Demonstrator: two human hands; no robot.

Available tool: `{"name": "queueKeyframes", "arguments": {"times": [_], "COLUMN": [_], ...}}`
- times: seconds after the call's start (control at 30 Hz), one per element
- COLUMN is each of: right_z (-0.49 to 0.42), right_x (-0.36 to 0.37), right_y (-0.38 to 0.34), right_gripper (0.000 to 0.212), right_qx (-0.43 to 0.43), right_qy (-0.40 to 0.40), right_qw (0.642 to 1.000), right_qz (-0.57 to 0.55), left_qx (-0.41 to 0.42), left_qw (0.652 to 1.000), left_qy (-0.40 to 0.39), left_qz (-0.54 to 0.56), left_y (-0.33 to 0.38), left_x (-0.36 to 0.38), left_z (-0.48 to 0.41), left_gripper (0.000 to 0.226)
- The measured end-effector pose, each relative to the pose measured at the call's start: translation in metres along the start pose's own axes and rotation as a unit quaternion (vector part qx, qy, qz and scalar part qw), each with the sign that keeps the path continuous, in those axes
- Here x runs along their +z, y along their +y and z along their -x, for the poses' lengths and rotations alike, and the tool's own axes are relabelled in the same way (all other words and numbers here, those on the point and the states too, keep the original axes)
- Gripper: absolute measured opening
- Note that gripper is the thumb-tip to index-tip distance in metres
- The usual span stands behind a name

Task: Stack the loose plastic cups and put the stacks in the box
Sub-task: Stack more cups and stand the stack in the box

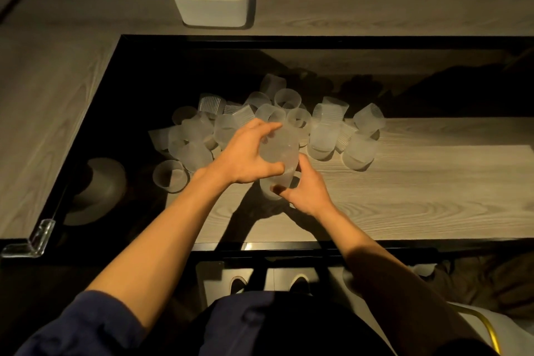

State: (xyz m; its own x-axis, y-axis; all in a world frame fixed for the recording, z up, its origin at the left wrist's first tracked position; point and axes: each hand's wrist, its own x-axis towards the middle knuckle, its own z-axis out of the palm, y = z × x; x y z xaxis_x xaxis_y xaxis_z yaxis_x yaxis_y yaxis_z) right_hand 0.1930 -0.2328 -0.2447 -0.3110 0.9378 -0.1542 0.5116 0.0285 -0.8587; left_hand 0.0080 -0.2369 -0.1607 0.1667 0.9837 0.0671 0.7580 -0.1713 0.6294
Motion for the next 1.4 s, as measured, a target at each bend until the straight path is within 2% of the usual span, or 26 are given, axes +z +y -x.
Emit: {"name": "queueKeyframes", "arguments": {"times": [0.3, 0.53, 0.6, 0.67, 0.73, 0.8, 0.87, 0.97, 1.03, 1.1, 1.2, 1.27, 1.4], "right_z": [0.0, 0.003, 0.003, 0.003, 0.002, 0.001, 0.001, 0.0, -0.003, -0.006, -0.011, -0.013, -0.014], "right_x": [-0.001, 0.0, 0.001, 0.001, 0.001, 0.001, 0.0, -0.002, -0.004, -0.007, -0.013, -0.015, -0.019], "right_y": [-0.001, 0.002, 0.004, 0.004, 0.004, 0.004, 0.004, 0.006, 0.008, 0.009, 0.012, 0.013, 0.012], "right_gripper": [0.087, 0.085, 0.084, 0.084, 0.087, 0.088, 0.087, 0.087, 0.087, 0.087, 0.086, 0.086, 0.085], "right_qx": [-0.012, -0.016, -0.02, -0.016, -0.01, -0.007, -0.007, 0.0, 0.016, 0.025, 0.029, 0.034, 0.03], "right_qy": [-0.002, 0.001, 0.003, 0.006, 0.012, 0.016, 0.019, 0.052, 0.079, 0.092, 0.089, 0.085, 0.081], "right_qw": [1.0, 1.0, 1.0, 1.0, 1.0, 1.0, 1.0, 0.998, 0.996, 0.995, 0.995, 0.996, 0.996], "right_qz": [0.003, -0.002, -0.001, 0.003, 0.007, 0.011, 0.014, 0.021, 0.024, 0.023, 0.023, 0.022, 0.012], "left_qx": [0.003, -0.018, -0.03, -0.054, -0.083, -0.124, -0.152, -0.171, -0.2, -0.272, -0.348, -0.358, -0.382], "left_qw": [0.997, 0.99, 0.991, 0.992, 0.985, 0.975, 0.975, 0.98, 0.973, 0.954, 0.936, 0.932, 0.918], "left_qy": [-0.042, -0.091, -0.113, -0.11, -0.059, 0.014, 0.073, 0.09, 0.102, 0.107, 0.054, 0.038, 0.031], "left_qz": [-0.067, -0.102, -0.064, 0.043, 0.141, 0.182, 0.143, 0.054, 0.045, 0.073, 0.017, -0.052, -0.102], "left_y": [0.014, -0.003, -0.007, -0.01, -0.012, -0.015, -0.025, -0.044, -0.052, -0.058, -0.06, -0.056, -0.053], "left_x": [-0.006, 0.013, 0.016, 0.018, 0.021, 0.022, 0.022, 0.021, 0.022, 0.027, 0.036, 0.043, 0.049], "left_z": [-0.008, -0.004, 0.0, 0.003, 0.003, -0.001, -0.007, -0.016, -0.022, -0.03, -0.041, -0.047, -0.06], "left_gripper": [0.102, 0.112, 0.112, 0.1, 0.08, 0.061, 0.051, 0.049, 0.045, 0.038, 0.055, 0.067, 0.075]}}
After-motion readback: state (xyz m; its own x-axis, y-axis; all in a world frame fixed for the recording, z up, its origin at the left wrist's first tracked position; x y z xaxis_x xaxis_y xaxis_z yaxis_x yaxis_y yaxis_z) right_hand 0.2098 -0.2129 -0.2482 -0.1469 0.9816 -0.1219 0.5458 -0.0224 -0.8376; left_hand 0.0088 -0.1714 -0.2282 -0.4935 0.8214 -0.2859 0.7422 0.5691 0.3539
